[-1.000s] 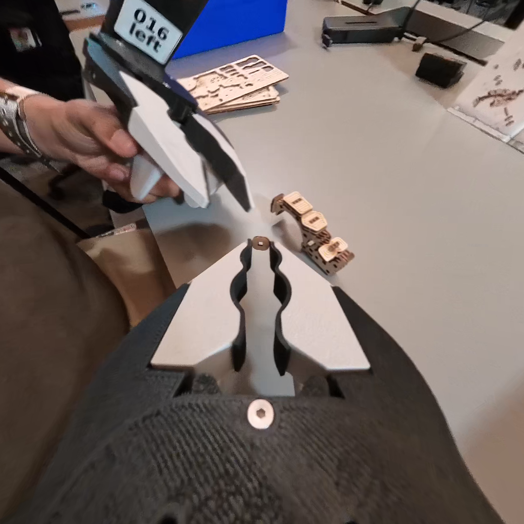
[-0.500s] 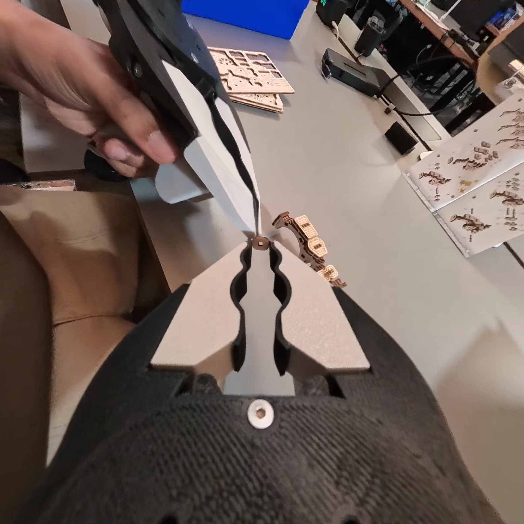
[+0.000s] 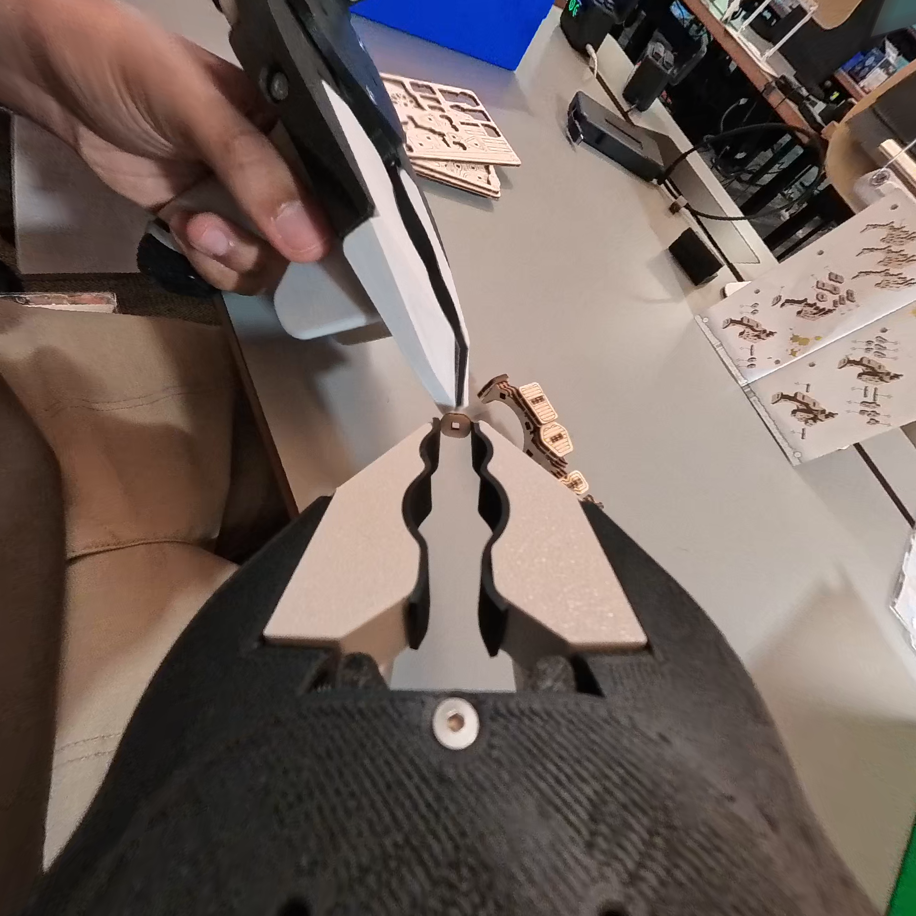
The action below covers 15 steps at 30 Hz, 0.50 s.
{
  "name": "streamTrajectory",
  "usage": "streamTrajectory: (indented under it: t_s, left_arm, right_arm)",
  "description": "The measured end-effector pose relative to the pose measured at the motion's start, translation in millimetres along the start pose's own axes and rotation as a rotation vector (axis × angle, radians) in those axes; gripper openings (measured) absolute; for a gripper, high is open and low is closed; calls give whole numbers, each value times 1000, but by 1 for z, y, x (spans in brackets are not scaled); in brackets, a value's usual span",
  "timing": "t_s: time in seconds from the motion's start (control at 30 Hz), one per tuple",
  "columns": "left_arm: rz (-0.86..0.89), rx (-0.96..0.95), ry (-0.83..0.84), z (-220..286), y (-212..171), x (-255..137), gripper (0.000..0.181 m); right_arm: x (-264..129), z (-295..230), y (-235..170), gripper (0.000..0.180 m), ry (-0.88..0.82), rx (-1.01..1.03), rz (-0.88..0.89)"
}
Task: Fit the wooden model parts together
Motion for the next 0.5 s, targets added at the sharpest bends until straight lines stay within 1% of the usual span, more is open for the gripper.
streamTrajectory:
  t_s: [0.3,0.5]
  left_arm:
    - [-30,-18,-5,-1,-5,3,1]
    - [-37,-81,-20,-4,-6,2,1]
  right_arm:
    - [1,-2,-1,11,-9,-37,-13]
    - [3,-4,-3,13,-11,-51,-21]
Point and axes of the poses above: each gripper's, where its closed fingertips meet, x out along the fingers, y out of its top, z = x × y across the jaws, the point moved 1 cm from there along -x, back along the fingers, and after that the axes turned 6 degrees about -z, right-handed, at the moved point
